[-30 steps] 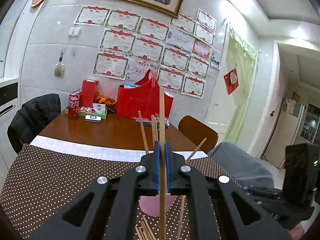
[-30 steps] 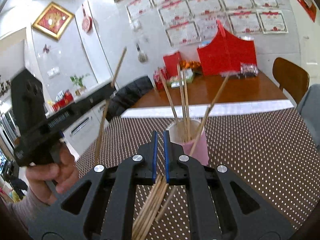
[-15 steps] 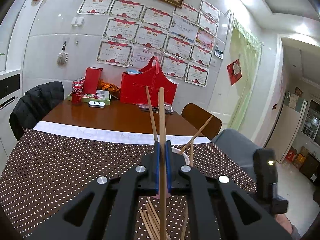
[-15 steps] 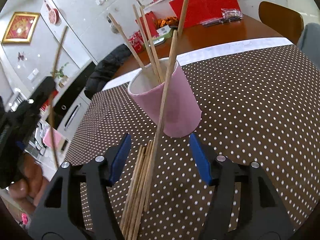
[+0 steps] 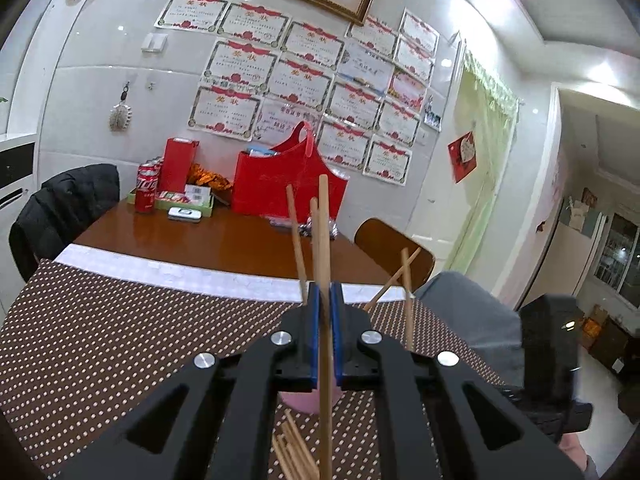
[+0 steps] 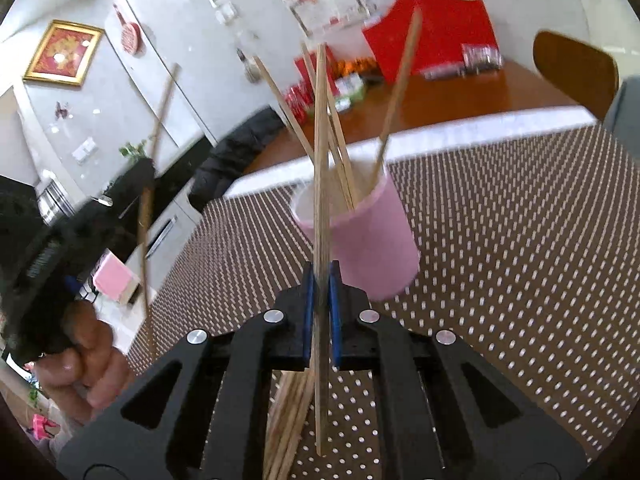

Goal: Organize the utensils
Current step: 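Raise both held sticks over the pink cup and lower them in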

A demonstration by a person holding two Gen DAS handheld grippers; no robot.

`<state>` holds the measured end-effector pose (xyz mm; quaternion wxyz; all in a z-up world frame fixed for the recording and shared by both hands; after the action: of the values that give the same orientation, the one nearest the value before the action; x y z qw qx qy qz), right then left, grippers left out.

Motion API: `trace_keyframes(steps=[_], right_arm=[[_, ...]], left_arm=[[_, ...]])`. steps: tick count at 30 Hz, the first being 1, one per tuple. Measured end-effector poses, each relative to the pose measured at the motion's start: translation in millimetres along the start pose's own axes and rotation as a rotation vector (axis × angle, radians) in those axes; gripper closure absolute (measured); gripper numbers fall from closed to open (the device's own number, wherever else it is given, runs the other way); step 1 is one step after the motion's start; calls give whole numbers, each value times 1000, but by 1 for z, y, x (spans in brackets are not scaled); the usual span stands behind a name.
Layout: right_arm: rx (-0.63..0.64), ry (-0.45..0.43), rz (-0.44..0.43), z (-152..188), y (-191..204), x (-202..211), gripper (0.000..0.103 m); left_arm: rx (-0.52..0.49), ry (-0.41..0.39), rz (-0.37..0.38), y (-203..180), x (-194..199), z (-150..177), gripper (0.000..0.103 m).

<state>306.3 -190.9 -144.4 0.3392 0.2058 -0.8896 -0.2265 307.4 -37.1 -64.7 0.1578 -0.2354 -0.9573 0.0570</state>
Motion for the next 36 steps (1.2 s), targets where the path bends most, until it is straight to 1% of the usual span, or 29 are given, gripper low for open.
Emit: trace_keyframes(steps=[4, 9, 13, 18, 23, 29, 36], right_arm=[[46, -99, -21, -32, 21, 24, 96], [80, -215, -30, -79, 35, 37, 96], [118, -297, -20, -114, 43, 36, 96], [150, -347, 0, -146, 42, 23, 96], [163, -351, 17, -154, 34, 6, 96], [164, -323, 28, -146, 18, -18, 96], [155, -275, 42, -132, 3, -37, 95]], left_arm=[[6, -73, 47, -6, -5, -24, 98], [36, -165, 96, -11, -19, -60, 98], [47, -226, 113, -15, -38, -84, 98], [51, -273, 108, -16, -62, -97, 98], [33, -266, 82, -13, -89, -86, 98], [30, -218, 24, 0, -121, -54, 97], [10, -176, 7, 5, -131, -30, 97]])
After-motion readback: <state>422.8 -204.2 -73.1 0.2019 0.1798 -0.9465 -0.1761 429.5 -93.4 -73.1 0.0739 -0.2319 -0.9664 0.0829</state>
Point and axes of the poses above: each gripper's, at about its wrist camera, not at the fingertips, and x roughly against the way its jaws point, y to its left, z to its underside, the point moved 8 cm from there along -x, roughly the way its jaws point, and after that the axes turned 6 degrees about -x, right-handed, at the moved point
